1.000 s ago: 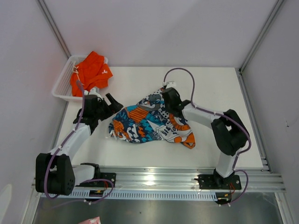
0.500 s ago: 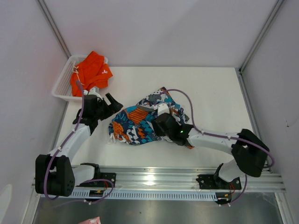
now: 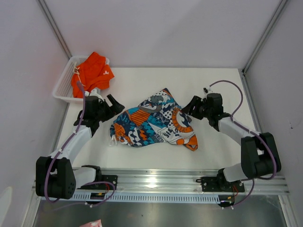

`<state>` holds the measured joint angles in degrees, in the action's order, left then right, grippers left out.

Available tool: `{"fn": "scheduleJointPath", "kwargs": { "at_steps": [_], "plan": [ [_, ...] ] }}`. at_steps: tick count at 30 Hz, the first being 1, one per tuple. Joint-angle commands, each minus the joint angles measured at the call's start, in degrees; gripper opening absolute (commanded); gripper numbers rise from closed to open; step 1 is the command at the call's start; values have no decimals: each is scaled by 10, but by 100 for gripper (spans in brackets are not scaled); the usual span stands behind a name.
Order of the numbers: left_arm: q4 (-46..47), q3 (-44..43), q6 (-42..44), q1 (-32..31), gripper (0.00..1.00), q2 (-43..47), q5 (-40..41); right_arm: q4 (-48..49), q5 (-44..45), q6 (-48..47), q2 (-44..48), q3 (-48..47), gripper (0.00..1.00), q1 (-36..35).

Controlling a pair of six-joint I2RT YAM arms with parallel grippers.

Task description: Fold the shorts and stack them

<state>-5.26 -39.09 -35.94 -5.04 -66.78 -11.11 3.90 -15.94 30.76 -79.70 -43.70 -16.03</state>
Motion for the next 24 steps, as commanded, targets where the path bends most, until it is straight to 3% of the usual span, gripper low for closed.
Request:
{"fn": "scheduleJointPath", "kwargs": {
  "at_steps": [1,6,20,23,24],
  "plan": [
    [10,2,13,-1,93,13,-5,101,-168,76,-59,-3,59,47],
    [4,-1,16,-1,93,17,-4,173,-204,122,-136,-17,57,85],
    [5,-5,17,-1,93,11,-2,230,-208,150,-320,-108,55,83],
    [4,-4,18,-2,93,9,-1,251,-221,163,-337,-128,30,79],
    [4,-5,18,-2,93,9,-1,261,-229,170,-339,-132,14,79]
  ]
}}
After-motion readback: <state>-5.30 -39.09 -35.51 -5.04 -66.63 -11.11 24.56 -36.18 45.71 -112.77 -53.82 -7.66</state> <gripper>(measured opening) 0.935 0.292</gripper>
